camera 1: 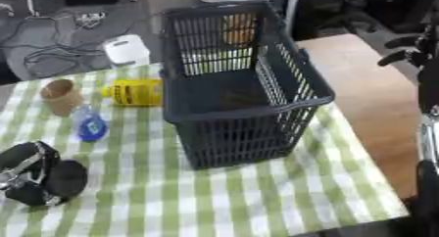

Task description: Pick up objects on the table and place them in the box.

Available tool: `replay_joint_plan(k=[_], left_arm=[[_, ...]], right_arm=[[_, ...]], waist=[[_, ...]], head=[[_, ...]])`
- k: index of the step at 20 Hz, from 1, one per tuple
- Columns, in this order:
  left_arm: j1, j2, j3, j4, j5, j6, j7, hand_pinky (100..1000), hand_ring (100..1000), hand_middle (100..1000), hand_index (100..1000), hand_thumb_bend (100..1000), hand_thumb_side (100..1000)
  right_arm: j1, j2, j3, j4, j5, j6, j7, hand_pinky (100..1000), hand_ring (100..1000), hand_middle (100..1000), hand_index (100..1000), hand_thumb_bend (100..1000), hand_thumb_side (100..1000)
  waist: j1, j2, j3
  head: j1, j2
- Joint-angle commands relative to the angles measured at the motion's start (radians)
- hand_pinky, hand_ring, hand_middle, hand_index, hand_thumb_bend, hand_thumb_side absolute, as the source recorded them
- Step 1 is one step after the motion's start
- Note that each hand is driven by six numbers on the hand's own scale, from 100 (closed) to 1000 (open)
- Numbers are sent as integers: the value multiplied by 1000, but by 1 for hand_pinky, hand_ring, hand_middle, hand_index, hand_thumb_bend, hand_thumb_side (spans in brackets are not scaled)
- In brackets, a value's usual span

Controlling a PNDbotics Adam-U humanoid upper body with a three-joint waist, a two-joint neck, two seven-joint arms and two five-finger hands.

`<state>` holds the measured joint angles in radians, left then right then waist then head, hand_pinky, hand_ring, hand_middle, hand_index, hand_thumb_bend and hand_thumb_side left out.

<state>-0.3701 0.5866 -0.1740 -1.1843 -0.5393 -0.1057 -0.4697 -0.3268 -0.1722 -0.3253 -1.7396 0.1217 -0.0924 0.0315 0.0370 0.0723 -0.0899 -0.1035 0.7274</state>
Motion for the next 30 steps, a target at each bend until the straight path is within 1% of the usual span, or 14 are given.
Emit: replay_joint_plan(k=[1,2,4,9,11,13,15,19,23,25,29,30], left_arm=[[-22,69,16,14,138,-5,-132,512,353,133,228,319,100],[-38,89,31,8,178,-1,-149,507,352,131,226,313,100],[-60,120,55,-8,233,13,-150,504,352,128,225,308,100],[-106,165,92,-53,283,35,-106,496,351,126,224,300,100],[-145,173,108,-64,310,43,-70,484,345,119,219,293,100],[-189,171,104,-60,337,54,-40,482,345,119,220,286,100],[-246,158,87,-55,341,59,-30,485,352,126,227,277,100],[-370,105,58,-32,326,60,-24,485,356,127,228,279,100],[-507,8,29,28,310,59,-18,480,357,126,228,277,100],[-575,-47,14,66,294,58,-16,479,357,126,228,273,100],[-694,-154,-17,146,210,47,-10,492,371,146,247,287,100],[-716,-176,-24,162,180,43,-1,506,392,178,278,324,100]], right_arm=[[-16,-21,1,-8,-6,-4,0,450,577,612,703,100,640],[-15,-22,0,-7,-6,-4,0,450,577,611,703,100,641],[-13,-23,-1,-6,-6,-4,-1,450,577,612,703,100,641],[-12,-23,-1,-8,-5,-4,-2,451,577,612,703,100,640],[-9,-23,-2,-7,-5,-3,-2,450,577,612,703,100,641],[-8,-22,0,-7,-6,-3,-1,450,577,612,703,100,641],[-7,-21,2,-7,-7,-3,2,450,577,612,703,100,641],[-6,-21,2,-3,-7,-4,2,450,577,612,703,100,640],[-6,-17,5,0,-9,-6,6,450,577,612,703,100,641],[-8,-14,9,1,-10,-8,9,450,577,612,703,100,641],[-12,-8,17,4,-13,-10,17,449,577,612,703,100,642],[-14,-7,19,5,-14,-11,19,450,577,612,703,100,641]], waist=[[-12,-23,2],[-12,-24,4],[-12,-25,6],[-12,-28,8],[-11,-30,9],[-11,-32,9],[-11,-34,9],[-14,-37,9],[-19,-38,2],[-21,-37,-7],[-23,-35,-34],[-23,-36,-41]], head=[[-3,-10],[-4,-10],[-4,-9],[-5,-11],[-6,-10],[-7,-9],[-9,-10],[-15,-9],[-14,-9],[-8,-11],[11,-14],[16,-15]])
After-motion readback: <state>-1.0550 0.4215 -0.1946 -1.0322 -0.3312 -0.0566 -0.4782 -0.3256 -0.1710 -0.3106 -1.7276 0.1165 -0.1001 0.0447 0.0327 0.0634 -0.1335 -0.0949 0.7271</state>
